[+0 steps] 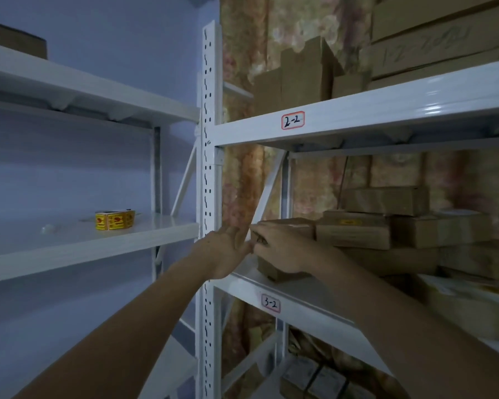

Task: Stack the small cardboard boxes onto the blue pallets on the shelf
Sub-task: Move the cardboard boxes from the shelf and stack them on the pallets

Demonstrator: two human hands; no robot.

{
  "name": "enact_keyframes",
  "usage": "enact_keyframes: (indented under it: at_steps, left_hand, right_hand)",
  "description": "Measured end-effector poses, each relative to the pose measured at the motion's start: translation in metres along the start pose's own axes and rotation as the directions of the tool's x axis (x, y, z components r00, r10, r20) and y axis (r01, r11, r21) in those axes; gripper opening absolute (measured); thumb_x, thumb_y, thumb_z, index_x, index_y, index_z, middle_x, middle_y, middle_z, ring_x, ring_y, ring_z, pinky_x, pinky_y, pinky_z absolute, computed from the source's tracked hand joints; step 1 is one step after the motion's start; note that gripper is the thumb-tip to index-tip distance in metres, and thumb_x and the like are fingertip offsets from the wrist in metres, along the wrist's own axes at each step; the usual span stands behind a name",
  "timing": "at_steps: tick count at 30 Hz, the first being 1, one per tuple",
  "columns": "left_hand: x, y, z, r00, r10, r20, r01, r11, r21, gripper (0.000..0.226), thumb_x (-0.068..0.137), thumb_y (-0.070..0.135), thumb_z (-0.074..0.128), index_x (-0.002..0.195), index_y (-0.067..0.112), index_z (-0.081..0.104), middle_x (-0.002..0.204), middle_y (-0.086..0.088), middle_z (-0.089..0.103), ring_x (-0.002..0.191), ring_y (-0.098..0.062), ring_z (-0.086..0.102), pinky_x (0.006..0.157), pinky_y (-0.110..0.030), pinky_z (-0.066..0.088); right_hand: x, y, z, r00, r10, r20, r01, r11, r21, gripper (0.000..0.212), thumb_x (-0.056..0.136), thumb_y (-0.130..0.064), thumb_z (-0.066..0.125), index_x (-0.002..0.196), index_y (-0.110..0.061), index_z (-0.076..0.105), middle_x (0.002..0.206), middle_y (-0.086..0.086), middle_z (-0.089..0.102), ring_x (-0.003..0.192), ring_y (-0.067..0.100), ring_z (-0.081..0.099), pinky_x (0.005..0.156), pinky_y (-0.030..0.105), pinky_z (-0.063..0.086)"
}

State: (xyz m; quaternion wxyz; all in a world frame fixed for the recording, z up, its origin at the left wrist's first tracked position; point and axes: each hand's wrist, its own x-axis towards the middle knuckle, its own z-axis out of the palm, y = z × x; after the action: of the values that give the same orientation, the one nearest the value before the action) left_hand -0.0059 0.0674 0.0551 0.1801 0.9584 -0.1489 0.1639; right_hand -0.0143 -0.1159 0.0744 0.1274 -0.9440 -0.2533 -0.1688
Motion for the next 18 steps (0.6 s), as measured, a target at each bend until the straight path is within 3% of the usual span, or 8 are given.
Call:
enact_keyframes:
  at_steps: [1, 3, 5, 7, 11, 13, 16, 18]
  left_hand:
    - [0.009, -0.007, 0.001, 1.000, 0.020, -0.008, -0.020, 0.998, -0.064, 0.085, 0.087, 0.083, 0.024, 0.140, 0.022, 0.050, 0.134, -0.009, 0.059, 0.112, -0.030, 0.062, 0.098, -0.048, 0.051]
    - [0.028, -0.021, 0.001, 0.999, 0.039, -0.032, -0.045, 0.972, -0.230, 0.095, 0.082, 0.092, 0.025, 0.143, 0.023, 0.048, 0.131, -0.008, 0.062, 0.104, -0.030, 0.067, 0.092, -0.048, 0.056]
    - [0.046, -0.028, 0.002, 0.999, 0.041, -0.032, -0.050, 0.934, -0.355, 0.087, 0.089, 0.083, 0.030, 0.143, 0.018, 0.049, 0.129, -0.009, 0.063, 0.108, -0.032, 0.067, 0.092, -0.043, 0.055]
    - [0.063, -0.032, 0.007, 0.998, 0.055, -0.018, -0.058, 0.898, -0.435, 0.084, 0.094, 0.077, 0.031, 0.144, 0.013, 0.052, 0.137, -0.012, 0.062, 0.123, -0.032, 0.061, 0.098, -0.037, 0.047]
    - [0.101, -0.032, 0.028, 0.999, -0.010, 0.035, 0.032, 0.698, -0.716, 0.122, 0.067, 0.100, 0.033, 0.154, 0.016, 0.043, 0.160, -0.008, 0.041, 0.142, -0.030, 0.043, 0.119, -0.047, 0.032]
    - [0.105, -0.024, 0.031, 0.990, -0.032, 0.140, 0.129, 0.631, -0.765, 0.099, 0.086, 0.085, 0.037, 0.156, 0.015, 0.041, 0.160, -0.007, 0.040, 0.144, -0.031, 0.041, 0.120, -0.046, 0.029]
    - [0.112, -0.015, 0.041, 0.972, 0.029, 0.231, 0.171, 0.587, -0.792, 0.074, 0.097, 0.074, 0.032, 0.136, 0.020, 0.063, 0.132, -0.008, 0.066, 0.116, -0.025, 0.062, 0.104, -0.037, 0.045]
    - [0.116, -0.010, 0.049, 0.977, 0.057, 0.205, 0.143, 0.535, -0.833, 0.068, 0.100, 0.069, 0.031, 0.131, 0.017, 0.063, 0.110, -0.003, 0.070, 0.095, -0.015, 0.064, 0.080, -0.029, 0.048]
  right_hand:
    - [0.007, -0.004, 0.001, 1.000, 0.006, 0.014, -0.006, 1.000, 0.006, 0.017, 0.101, -0.033, 0.043, 0.107, -0.024, 0.056, 0.108, -0.015, 0.052, 0.099, 0.015, 0.053, 0.086, 0.036, 0.040]
    - [0.018, -0.011, -0.002, 0.997, 0.072, -0.012, -0.072, 0.997, 0.003, 0.040, 0.106, -0.033, 0.042, 0.142, -0.017, 0.048, 0.143, 0.000, 0.048, 0.125, 0.022, 0.049, 0.100, 0.037, 0.042]
    - [0.033, -0.014, -0.004, 0.984, 0.160, -0.079, -0.162, 0.987, -0.016, 0.049, 0.107, -0.035, 0.041, 0.152, -0.013, 0.039, 0.156, 0.008, 0.040, 0.136, 0.027, 0.044, 0.108, 0.039, 0.041]
    - [0.047, -0.012, -0.005, 0.953, 0.272, -0.135, -0.279, 0.960, -0.034, 0.051, 0.107, -0.036, 0.042, 0.151, -0.011, 0.041, 0.155, 0.012, 0.041, 0.136, 0.030, 0.045, 0.110, 0.041, 0.040]
    - [0.062, 0.000, -0.005, 0.862, 0.435, -0.259, -0.447, 0.895, 0.016, 0.050, 0.106, -0.037, 0.042, 0.145, -0.006, 0.047, 0.149, 0.018, 0.047, 0.129, 0.032, 0.049, 0.107, 0.040, 0.043]
    - [0.064, 0.006, -0.003, 0.822, 0.488, -0.294, -0.509, 0.861, 0.007, 0.056, 0.105, -0.039, 0.043, 0.150, -0.006, 0.042, 0.152, 0.017, 0.044, 0.134, 0.032, 0.046, 0.108, 0.037, 0.041]
    - [0.064, 0.013, 0.001, 0.785, 0.524, -0.331, -0.571, 0.818, -0.061, 0.057, 0.102, -0.040, 0.045, 0.148, -0.005, 0.045, 0.149, 0.018, 0.048, 0.132, 0.033, 0.048, 0.103, 0.036, 0.043]
    - [0.063, 0.016, 0.003, 0.780, 0.539, -0.318, -0.597, 0.793, -0.121, 0.052, 0.102, -0.040, 0.044, 0.139, -0.005, 0.052, 0.140, 0.020, 0.054, 0.125, 0.036, 0.052, 0.097, 0.038, 0.046]
